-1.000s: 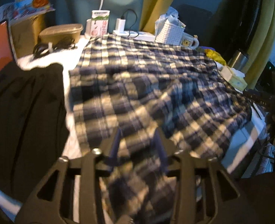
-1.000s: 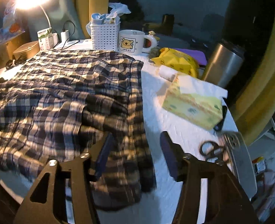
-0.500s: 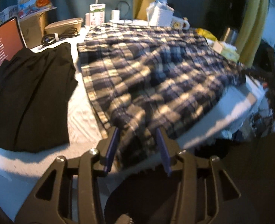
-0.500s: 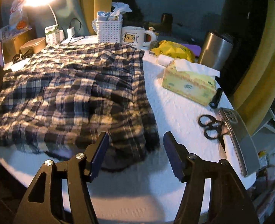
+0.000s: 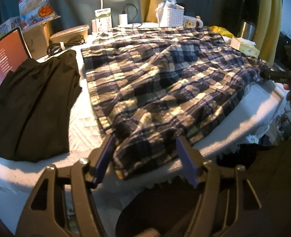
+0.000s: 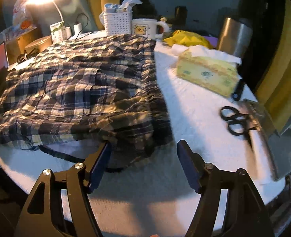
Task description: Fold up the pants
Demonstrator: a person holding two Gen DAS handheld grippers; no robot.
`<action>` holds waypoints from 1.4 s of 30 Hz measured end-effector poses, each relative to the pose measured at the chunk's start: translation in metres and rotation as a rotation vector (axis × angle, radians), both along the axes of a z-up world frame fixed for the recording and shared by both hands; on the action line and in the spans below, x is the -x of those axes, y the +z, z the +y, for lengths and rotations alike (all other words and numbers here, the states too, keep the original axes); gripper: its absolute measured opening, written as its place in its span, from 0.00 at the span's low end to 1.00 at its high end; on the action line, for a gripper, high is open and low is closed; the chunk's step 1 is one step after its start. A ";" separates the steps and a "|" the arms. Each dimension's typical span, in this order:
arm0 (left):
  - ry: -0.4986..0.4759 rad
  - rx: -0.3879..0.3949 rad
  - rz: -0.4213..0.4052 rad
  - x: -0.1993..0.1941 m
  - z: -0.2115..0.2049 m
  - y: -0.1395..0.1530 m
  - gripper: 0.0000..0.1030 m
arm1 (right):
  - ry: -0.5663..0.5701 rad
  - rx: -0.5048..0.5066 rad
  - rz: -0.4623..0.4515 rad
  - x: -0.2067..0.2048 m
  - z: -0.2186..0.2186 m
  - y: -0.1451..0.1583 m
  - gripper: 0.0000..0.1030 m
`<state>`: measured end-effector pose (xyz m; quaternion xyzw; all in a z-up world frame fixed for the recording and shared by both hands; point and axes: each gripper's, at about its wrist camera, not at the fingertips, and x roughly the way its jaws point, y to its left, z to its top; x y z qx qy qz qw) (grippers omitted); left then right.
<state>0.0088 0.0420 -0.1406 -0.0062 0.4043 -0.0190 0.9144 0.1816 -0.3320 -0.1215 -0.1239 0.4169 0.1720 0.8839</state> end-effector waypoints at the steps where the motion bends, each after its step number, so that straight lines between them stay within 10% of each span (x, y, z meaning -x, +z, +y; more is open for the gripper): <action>1: 0.002 0.000 -0.005 -0.001 -0.001 0.000 0.66 | 0.006 0.001 -0.001 -0.001 0.003 -0.003 0.70; 4: 0.017 -0.007 -0.028 -0.003 -0.004 -0.001 0.67 | -0.008 -0.013 -0.018 -0.002 0.008 -0.005 0.70; 7: 0.016 -0.013 -0.033 -0.006 -0.005 -0.002 0.66 | 0.008 -0.029 -0.019 -0.002 0.014 -0.006 0.44; 9: 0.002 -0.006 -0.038 -0.005 -0.007 -0.002 0.50 | 0.023 -0.034 -0.018 -0.001 0.019 -0.005 0.23; 14: 0.001 0.026 -0.020 -0.006 -0.006 0.004 0.06 | 0.022 -0.027 -0.054 0.005 0.022 0.007 0.19; 42: 0.048 0.113 -0.353 -0.103 0.047 0.143 0.04 | -0.007 -0.155 -0.317 -0.056 0.044 0.119 0.16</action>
